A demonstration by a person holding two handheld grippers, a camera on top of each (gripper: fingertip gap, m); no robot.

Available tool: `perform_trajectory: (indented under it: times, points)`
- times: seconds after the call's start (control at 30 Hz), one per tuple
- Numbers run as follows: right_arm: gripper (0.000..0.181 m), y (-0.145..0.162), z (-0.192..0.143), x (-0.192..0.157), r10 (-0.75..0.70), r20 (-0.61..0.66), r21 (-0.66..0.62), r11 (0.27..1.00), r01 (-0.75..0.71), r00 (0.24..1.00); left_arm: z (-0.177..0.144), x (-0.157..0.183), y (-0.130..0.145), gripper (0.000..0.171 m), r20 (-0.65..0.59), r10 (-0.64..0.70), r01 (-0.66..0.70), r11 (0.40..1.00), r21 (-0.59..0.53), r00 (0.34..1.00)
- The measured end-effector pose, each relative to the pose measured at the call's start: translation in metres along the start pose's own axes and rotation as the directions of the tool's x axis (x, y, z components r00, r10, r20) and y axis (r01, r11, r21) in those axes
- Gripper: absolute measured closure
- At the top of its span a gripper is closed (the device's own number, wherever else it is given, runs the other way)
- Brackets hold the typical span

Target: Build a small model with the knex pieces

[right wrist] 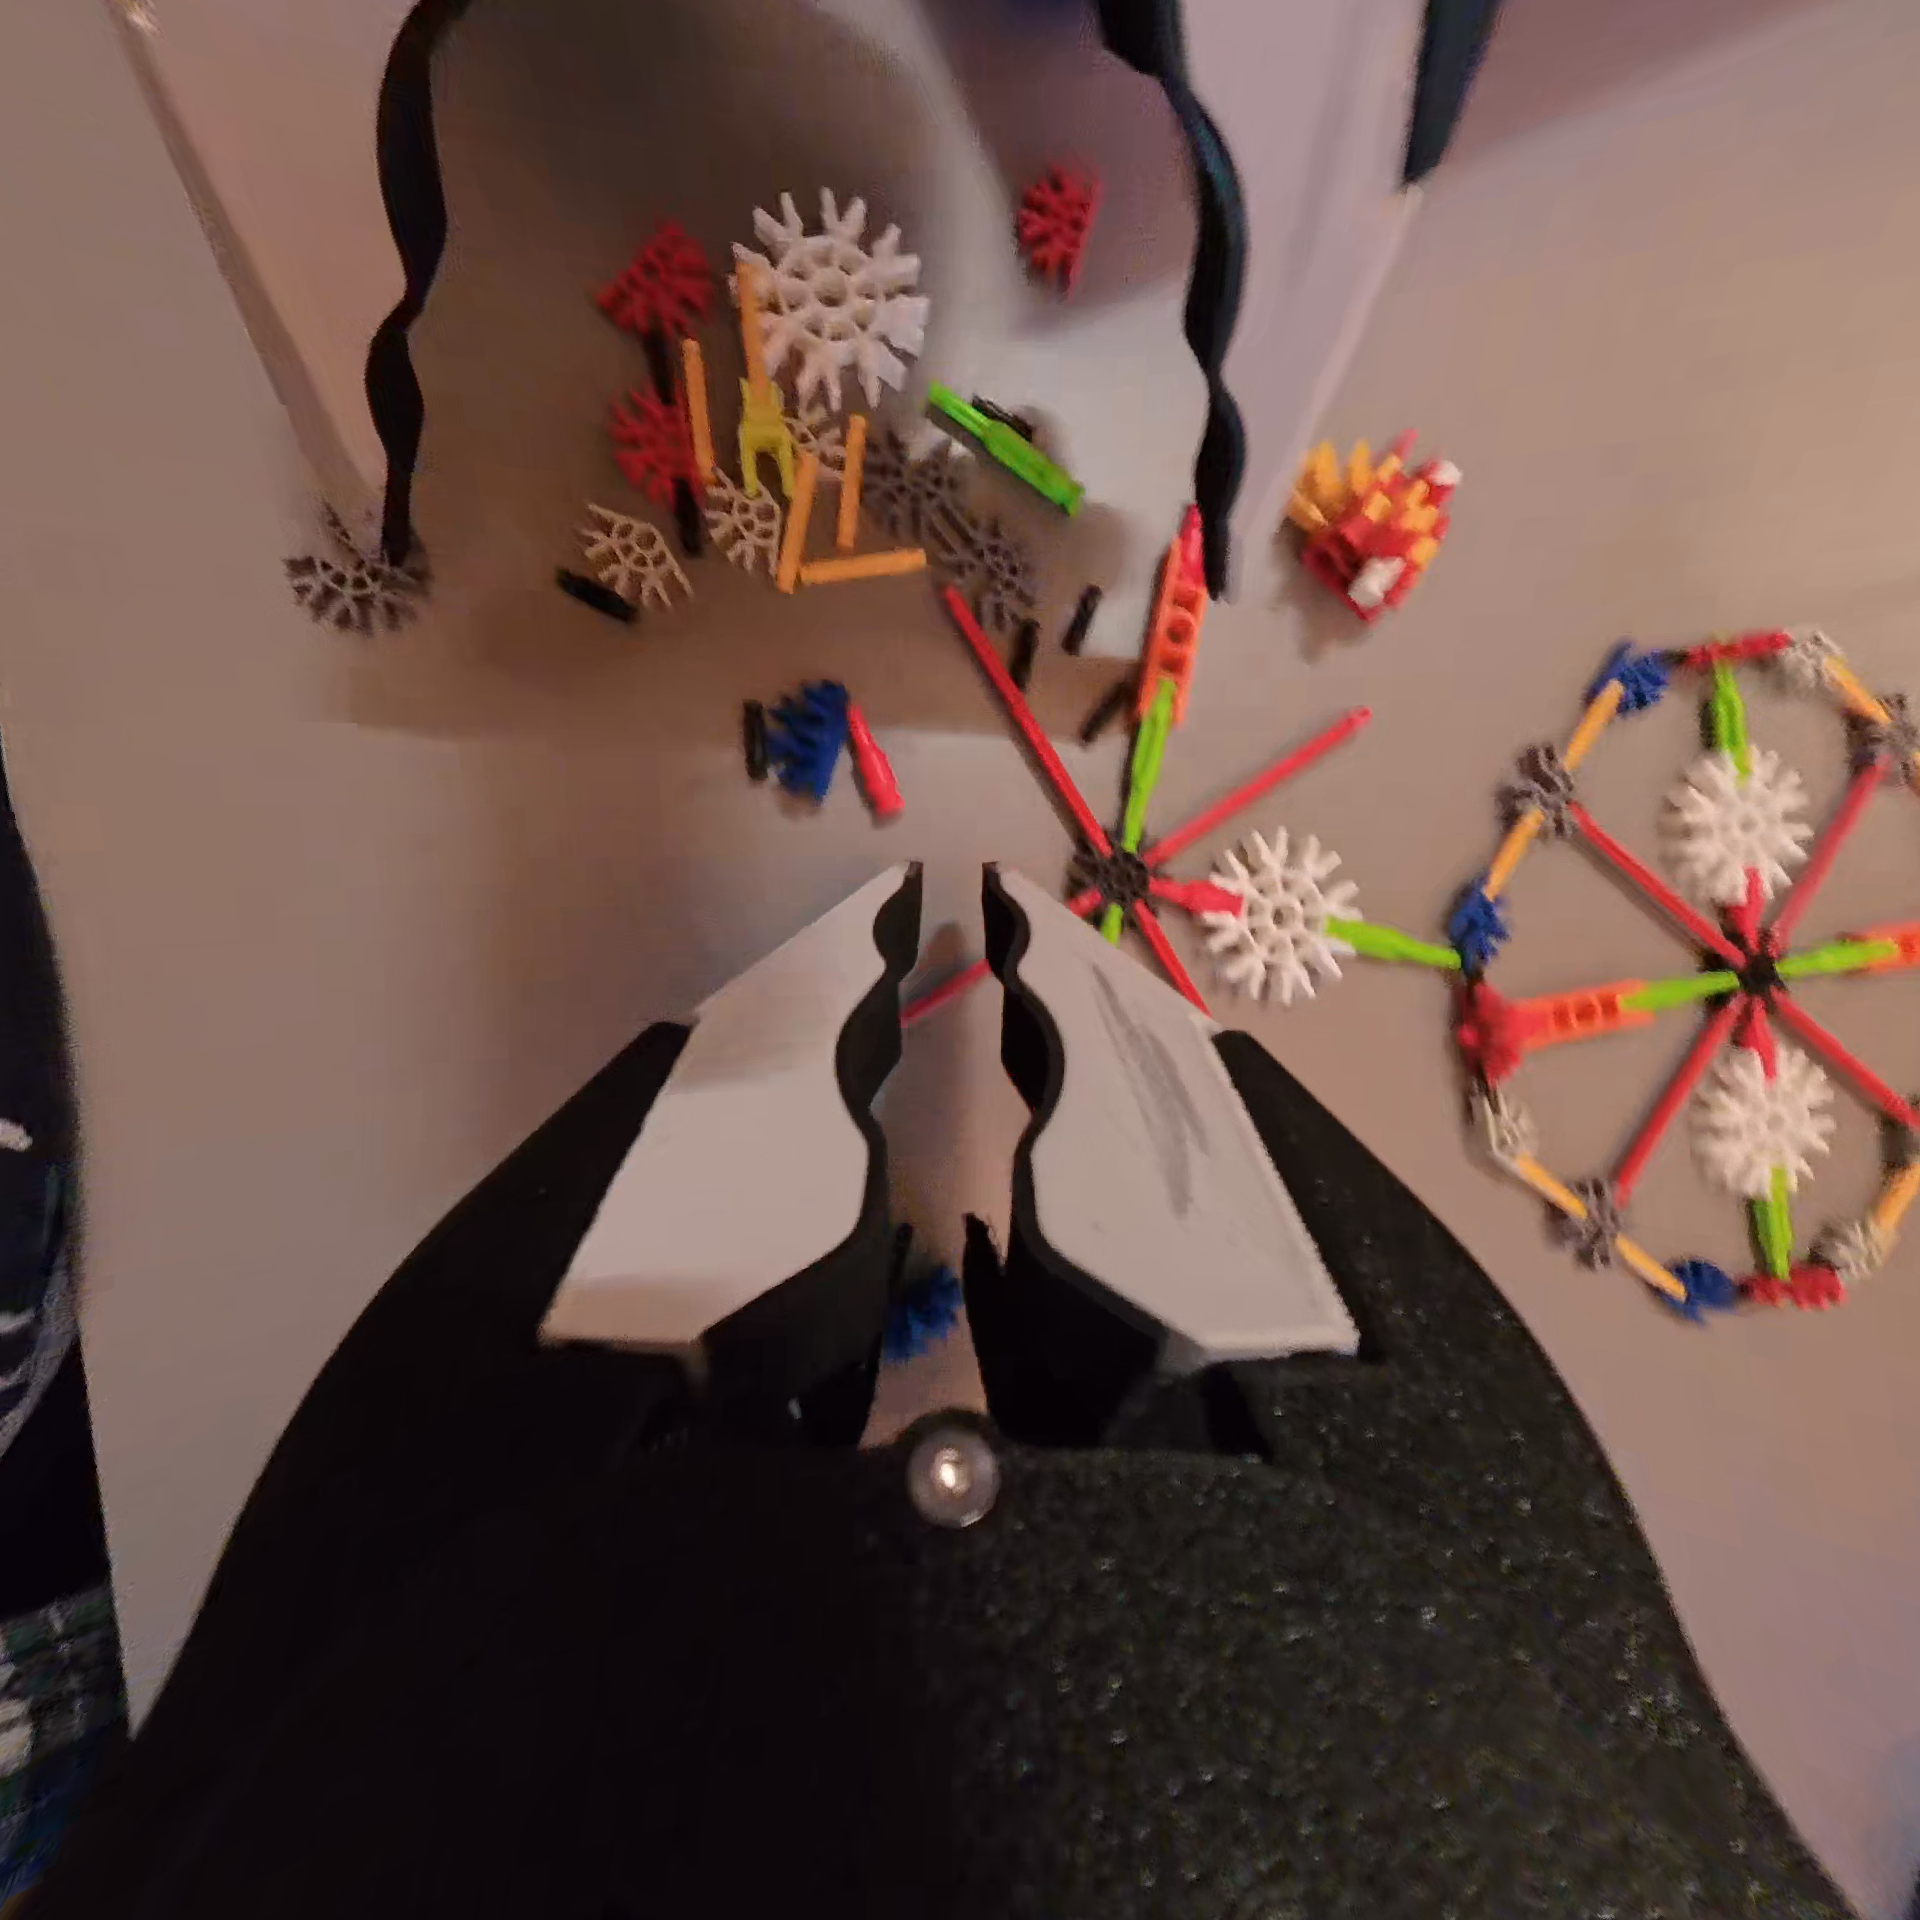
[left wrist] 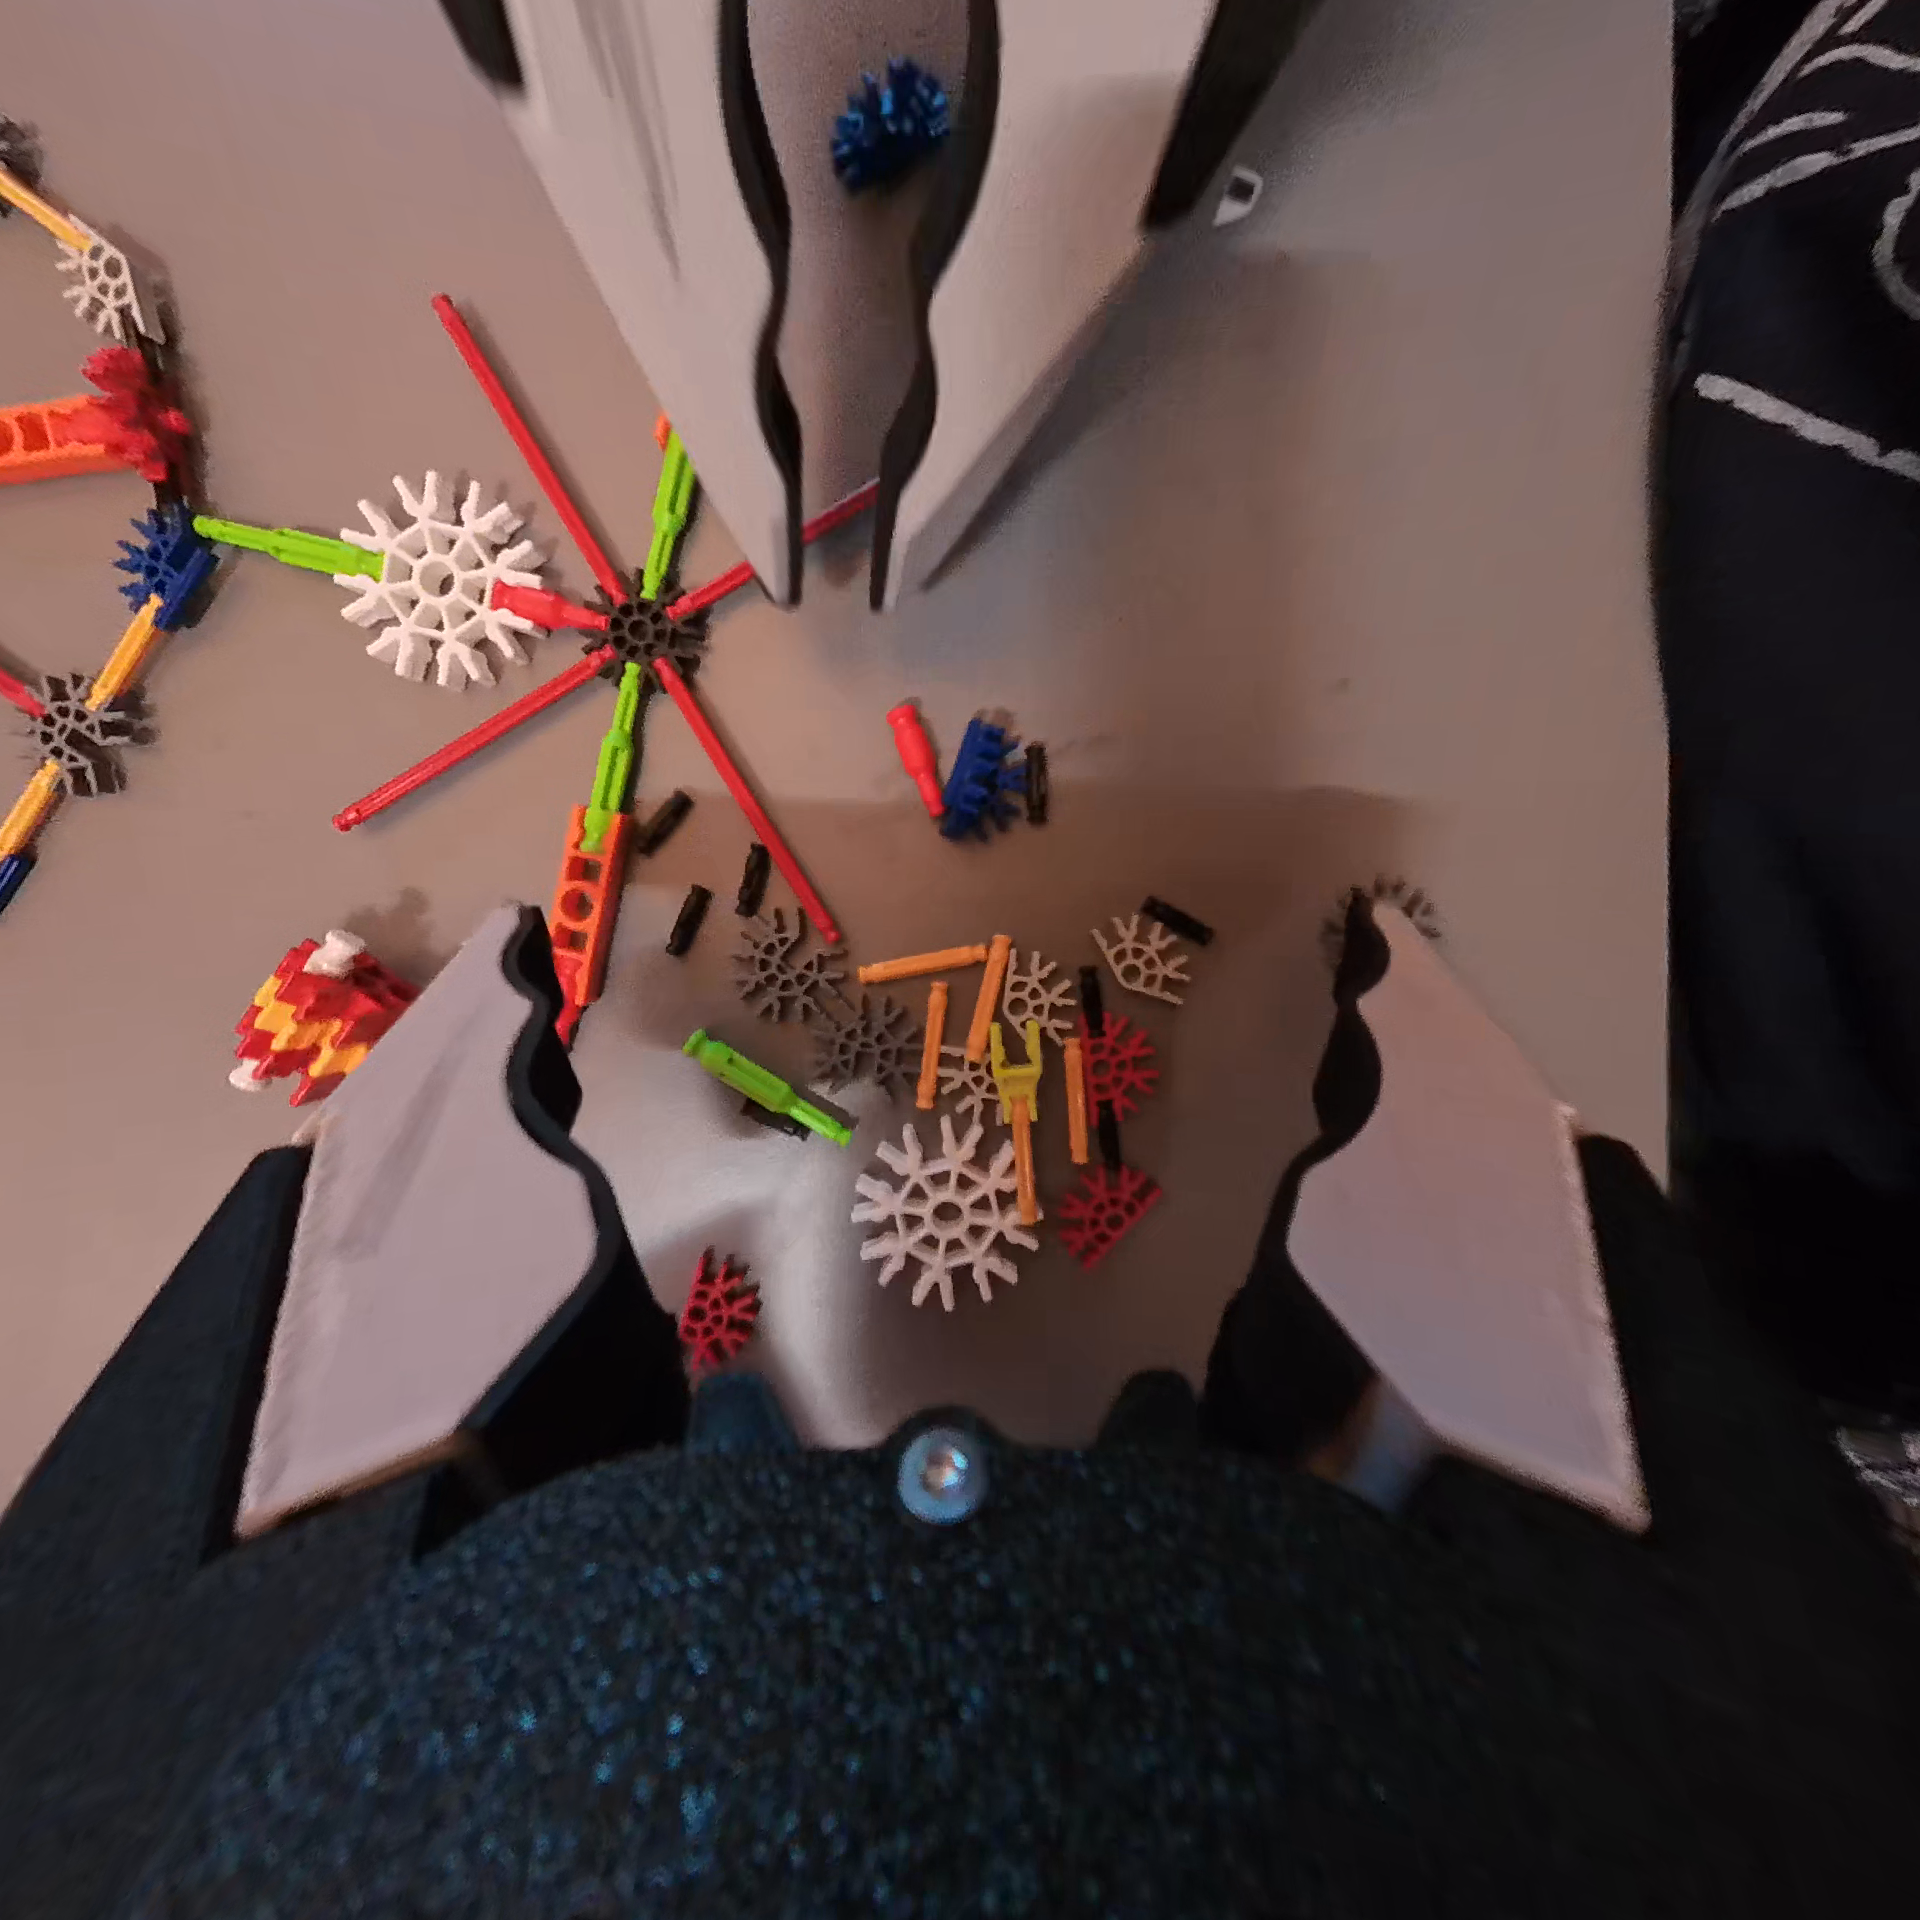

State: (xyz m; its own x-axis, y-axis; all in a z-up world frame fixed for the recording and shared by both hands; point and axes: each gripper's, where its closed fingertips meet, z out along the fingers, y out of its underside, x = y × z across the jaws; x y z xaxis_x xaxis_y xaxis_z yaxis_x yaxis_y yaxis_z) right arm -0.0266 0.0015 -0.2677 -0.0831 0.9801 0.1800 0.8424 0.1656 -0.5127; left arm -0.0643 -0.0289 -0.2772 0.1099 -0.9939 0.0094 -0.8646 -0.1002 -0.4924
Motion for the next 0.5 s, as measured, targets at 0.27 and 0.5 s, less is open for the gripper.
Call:
perform_trajectory:
  times: [0.27, 0.5]
  points:
    - [0.176, -0.013, 0.027, -0.012, -0.048, 0.075, 0.009, 0.999, 0.047, 0.996, -0.012, -0.004, 0.006, 0.031, 0.004, -0.009, 0.009, 1.0, -0.018, 1.0]
    - [0.177, -0.012, 0.019, -0.009, 0.014, 0.103, 0.052, 0.998, -0.02, 0.995, -0.023, -0.017, 0.003, 0.034, 0.043, -0.024, 0.024, 1.0, 0.016, 0.999]
